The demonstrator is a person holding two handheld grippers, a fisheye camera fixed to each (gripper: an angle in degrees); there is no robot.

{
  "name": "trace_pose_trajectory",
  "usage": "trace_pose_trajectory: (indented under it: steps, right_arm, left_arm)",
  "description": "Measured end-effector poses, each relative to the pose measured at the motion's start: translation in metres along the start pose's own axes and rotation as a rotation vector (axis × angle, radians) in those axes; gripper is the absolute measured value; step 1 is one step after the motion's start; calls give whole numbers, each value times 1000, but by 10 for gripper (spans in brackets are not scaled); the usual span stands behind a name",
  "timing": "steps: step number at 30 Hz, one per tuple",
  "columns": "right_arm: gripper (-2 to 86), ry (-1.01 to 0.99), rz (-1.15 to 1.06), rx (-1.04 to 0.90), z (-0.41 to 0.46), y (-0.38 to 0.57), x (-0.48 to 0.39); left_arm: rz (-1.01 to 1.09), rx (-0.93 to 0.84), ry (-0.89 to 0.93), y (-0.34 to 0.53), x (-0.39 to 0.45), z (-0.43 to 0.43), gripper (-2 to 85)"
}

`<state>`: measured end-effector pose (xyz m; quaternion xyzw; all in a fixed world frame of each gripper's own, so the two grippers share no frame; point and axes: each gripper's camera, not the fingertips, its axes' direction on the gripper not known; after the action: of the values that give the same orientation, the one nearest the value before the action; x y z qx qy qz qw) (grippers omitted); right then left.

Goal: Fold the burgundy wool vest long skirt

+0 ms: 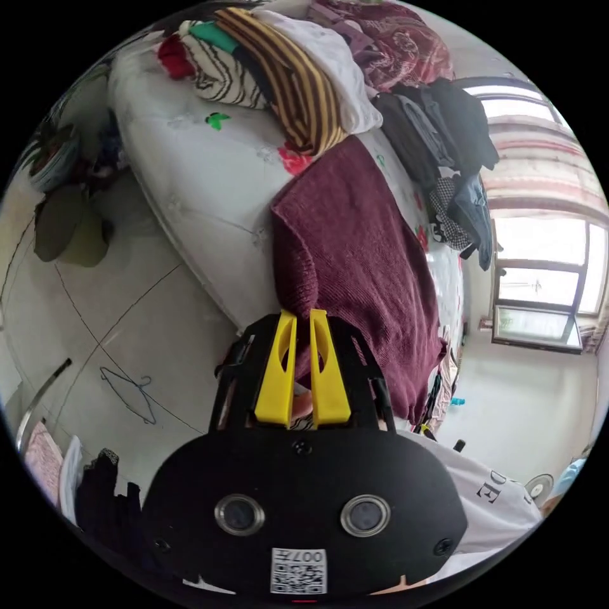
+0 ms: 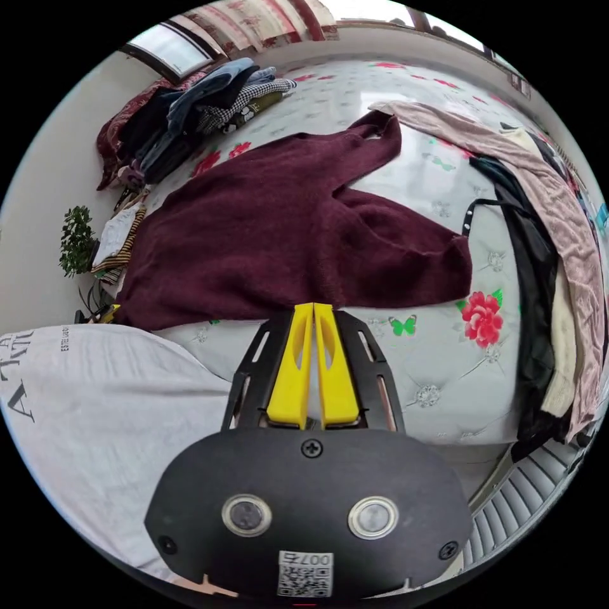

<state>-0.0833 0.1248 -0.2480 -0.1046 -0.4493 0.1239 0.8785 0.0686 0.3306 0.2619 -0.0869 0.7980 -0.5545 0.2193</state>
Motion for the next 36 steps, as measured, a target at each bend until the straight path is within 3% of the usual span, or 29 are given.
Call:
trace_pose_trajectory:
  steps: [6,9,16,23,25,28,30,31,36]
  right_arm:
    - [30,35,253,218,-43,-8,49]
    - [38,91,299,238,-43,-24,70]
    - [57,306,108,162,-36,-76,72]
    - [26,403,-110,-40,-2,-109,49]
    - [13,359,-107,-25,-17,-114,48]
    - [3,152,108,68,-85,-113,74]
    - [0,-157,348,181,-147,-95,112]
    - [0,-212,370,196,-158,-91,118]
    - [1,-6,438,-27,-131,-120,141]
  left_arm:
    - [127,41,-62,-15,20,-15,29]
    - [169,30,-108,-19,33,0,36]
    - [142,0,-224,-6,31,22,54]
    - [53,137,-298,27,22,14,59]
    - [75,143,-292,30,30,25,57]
    - [167,127,-278,28,58,55,53]
    - [283,91,-296,22,89,89,51]
    - [312,82,-305,21,97,98,50]
    - [591,-22,-344,-3,168,201,47]
